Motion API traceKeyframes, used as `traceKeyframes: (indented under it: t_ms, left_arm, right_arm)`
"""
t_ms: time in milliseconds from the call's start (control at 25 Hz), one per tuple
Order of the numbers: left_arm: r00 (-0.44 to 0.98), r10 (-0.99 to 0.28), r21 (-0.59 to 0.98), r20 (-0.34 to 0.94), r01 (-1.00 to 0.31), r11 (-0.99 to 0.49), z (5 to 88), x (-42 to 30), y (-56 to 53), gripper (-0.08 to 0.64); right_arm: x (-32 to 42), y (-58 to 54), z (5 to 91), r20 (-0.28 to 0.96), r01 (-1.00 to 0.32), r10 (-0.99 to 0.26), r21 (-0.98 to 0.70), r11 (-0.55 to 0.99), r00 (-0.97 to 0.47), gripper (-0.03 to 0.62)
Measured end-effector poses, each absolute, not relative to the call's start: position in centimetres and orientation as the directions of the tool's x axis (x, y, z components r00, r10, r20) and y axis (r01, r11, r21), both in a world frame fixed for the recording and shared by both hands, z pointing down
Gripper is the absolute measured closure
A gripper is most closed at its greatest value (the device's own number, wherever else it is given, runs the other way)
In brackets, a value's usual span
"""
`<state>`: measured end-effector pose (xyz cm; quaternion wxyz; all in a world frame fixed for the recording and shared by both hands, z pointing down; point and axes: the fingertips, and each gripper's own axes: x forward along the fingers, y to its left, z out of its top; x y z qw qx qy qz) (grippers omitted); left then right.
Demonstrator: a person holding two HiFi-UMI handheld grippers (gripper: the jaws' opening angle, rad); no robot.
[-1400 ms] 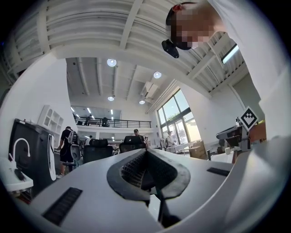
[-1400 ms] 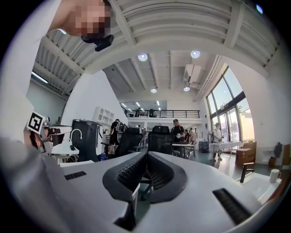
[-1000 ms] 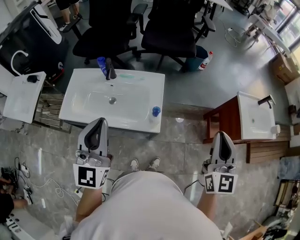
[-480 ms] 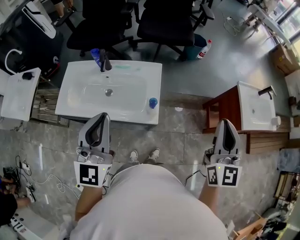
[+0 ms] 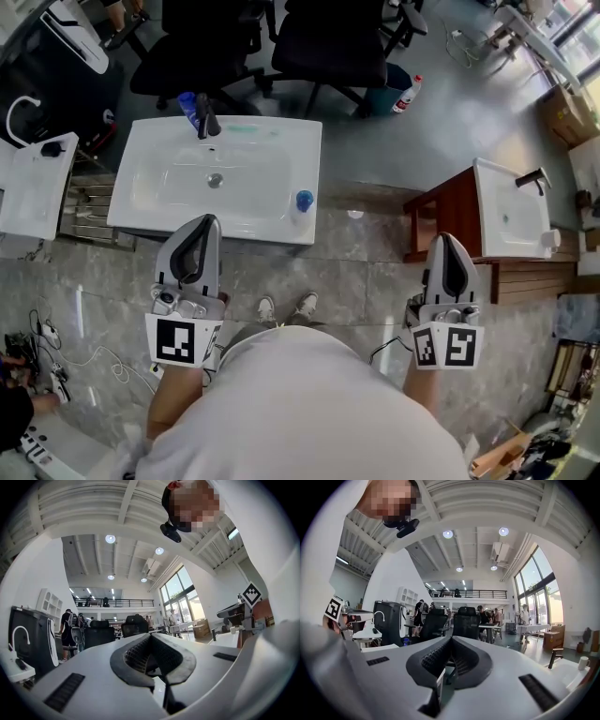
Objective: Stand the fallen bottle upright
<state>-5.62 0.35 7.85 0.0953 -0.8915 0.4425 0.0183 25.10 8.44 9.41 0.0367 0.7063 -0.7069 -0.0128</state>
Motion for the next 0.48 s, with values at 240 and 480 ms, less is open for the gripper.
traceKeyframes:
  t_ms: [240, 480]
  left_arm:
    - [0.620, -0.778, -0.143, -0.102, -0.783, -0.605, 8.5, -5.9, 0.8, 0.545]
    - [0.604, -0.793, -0.155, -0.078, -0.793, -0.589, 9.0, -7.4, 0.2, 0.545]
  right_arm:
    - [24.6, 8.4, 9.3, 0.025, -0.997, -1.000, 0.074, 0.010, -0.008, 0.555]
    - [24.0, 8.1, 9.4, 0.009, -0.997, -1.000, 0.076, 0.010, -0.010, 0.555]
